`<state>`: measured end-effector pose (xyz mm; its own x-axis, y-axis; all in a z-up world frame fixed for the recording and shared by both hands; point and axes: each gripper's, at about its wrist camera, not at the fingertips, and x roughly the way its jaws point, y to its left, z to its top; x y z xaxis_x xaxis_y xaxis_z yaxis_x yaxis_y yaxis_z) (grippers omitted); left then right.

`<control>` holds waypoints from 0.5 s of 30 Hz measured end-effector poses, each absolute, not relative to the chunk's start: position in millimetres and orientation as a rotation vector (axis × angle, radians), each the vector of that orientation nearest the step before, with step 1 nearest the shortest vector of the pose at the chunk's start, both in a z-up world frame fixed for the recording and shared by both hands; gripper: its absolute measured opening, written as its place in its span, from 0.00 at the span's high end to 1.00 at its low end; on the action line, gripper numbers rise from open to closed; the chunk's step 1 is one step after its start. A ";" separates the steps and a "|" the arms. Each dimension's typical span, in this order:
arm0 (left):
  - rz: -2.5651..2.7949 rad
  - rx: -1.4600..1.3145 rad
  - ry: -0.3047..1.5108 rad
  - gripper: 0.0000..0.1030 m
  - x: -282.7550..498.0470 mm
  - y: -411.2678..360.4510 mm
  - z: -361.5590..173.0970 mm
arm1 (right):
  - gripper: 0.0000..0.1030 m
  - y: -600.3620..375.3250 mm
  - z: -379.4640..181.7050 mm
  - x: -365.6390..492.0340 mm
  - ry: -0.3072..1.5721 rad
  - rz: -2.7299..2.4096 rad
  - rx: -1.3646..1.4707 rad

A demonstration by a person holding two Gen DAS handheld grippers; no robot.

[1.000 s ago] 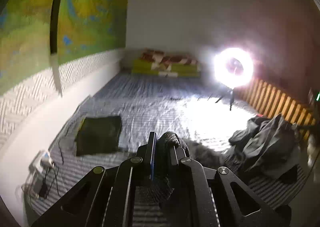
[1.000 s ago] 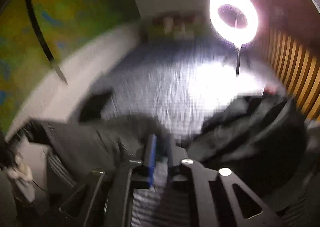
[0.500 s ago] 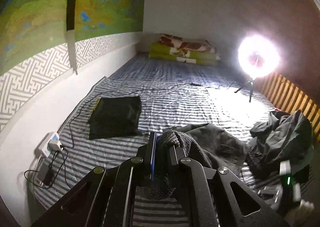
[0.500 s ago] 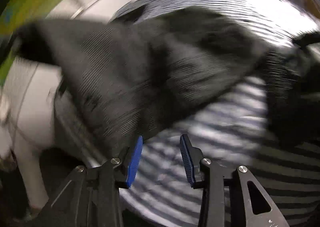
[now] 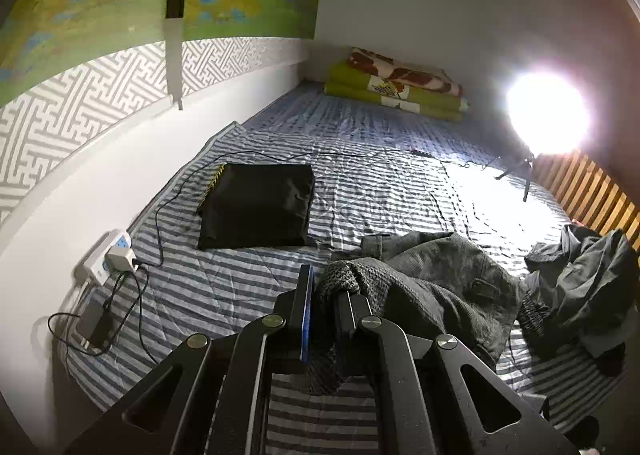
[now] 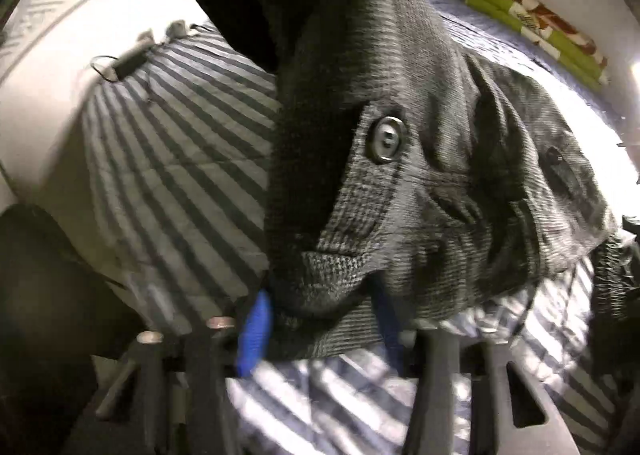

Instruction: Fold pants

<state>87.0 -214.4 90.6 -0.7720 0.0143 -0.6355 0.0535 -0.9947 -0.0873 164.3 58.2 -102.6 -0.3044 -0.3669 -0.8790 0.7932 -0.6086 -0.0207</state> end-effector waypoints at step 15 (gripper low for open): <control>-3.249 0.627 0.165 0.93 164.3 -171.0 248.7 | 0.93 235.0 182.4 106.7 0.247 -2.528 0.715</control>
<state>164.3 -171.0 248.7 -0.9143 0.1860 -0.3599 -0.1485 -0.9804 -0.1295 106.7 235.0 182.4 -0.7386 -0.4136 -0.5324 0.5089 -0.8600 -0.0380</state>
